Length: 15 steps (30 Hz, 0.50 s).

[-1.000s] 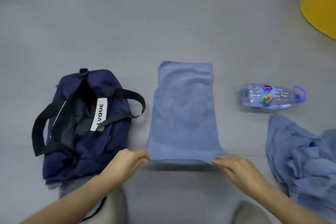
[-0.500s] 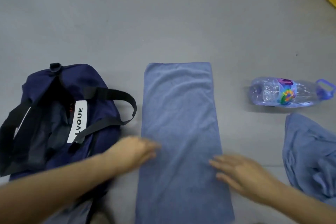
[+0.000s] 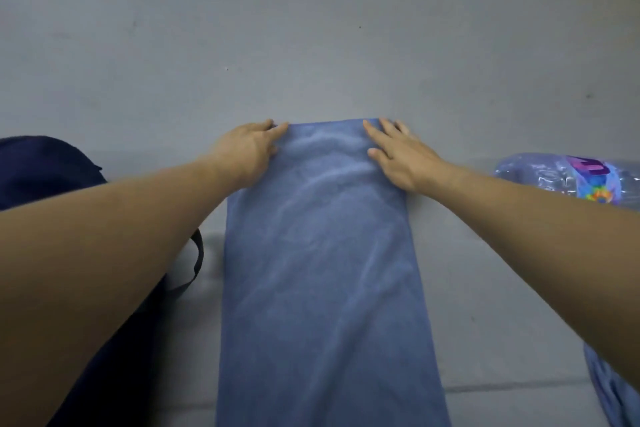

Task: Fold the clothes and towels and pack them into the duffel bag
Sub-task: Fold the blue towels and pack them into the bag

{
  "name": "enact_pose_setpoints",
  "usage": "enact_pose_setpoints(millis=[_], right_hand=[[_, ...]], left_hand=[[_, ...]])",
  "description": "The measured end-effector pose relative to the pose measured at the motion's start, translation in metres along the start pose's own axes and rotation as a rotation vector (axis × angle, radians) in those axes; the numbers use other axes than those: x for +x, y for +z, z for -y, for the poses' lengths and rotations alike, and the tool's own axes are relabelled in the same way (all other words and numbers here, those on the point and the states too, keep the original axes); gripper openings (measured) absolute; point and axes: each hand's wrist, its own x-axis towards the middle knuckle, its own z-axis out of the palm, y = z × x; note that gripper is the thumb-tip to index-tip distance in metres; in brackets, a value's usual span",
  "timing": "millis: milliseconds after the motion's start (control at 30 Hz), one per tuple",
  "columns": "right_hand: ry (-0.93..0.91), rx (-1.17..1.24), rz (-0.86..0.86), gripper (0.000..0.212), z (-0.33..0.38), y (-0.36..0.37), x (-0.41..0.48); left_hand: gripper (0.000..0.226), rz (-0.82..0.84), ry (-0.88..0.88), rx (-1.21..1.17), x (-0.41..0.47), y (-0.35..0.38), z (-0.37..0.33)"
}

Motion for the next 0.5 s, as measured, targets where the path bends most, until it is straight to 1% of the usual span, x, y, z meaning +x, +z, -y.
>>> enact_pose_setpoints(millis=[67,167,267,333,400,467,500], right_hand=[[0.003,-0.045,-0.021,0.057,-0.002,0.002,0.004],[0.021,-0.047,-0.053,0.054,-0.006,-0.002,0.011],[0.034,-0.059,-0.037,0.053,-0.006,-0.001,0.014],[0.032,-0.055,-0.045,0.054,-0.007,0.002,0.013],[-0.003,-0.05,-0.13,0.052,-0.007,0.005,0.011],[-0.033,0.006,-0.276,0.043,-0.004,0.004,0.008],[-0.027,0.043,-0.321,0.038,-0.002,0.003,0.005]], left_hand=[[0.052,-0.048,0.012,0.003,0.001,0.009,0.011],[0.05,-0.157,-0.006,-0.007,0.005,0.009,0.022],[0.044,-0.232,-0.097,-0.043,0.008,0.003,0.021],[0.036,-0.238,-0.155,-0.082,0.009,-0.001,0.02],[0.028,-0.236,-0.189,-0.102,0.008,-0.004,0.019],[0.021,-0.253,-0.171,-0.078,0.003,-0.007,0.019],[0.019,-0.264,-0.153,-0.069,-0.001,-0.008,0.019]])
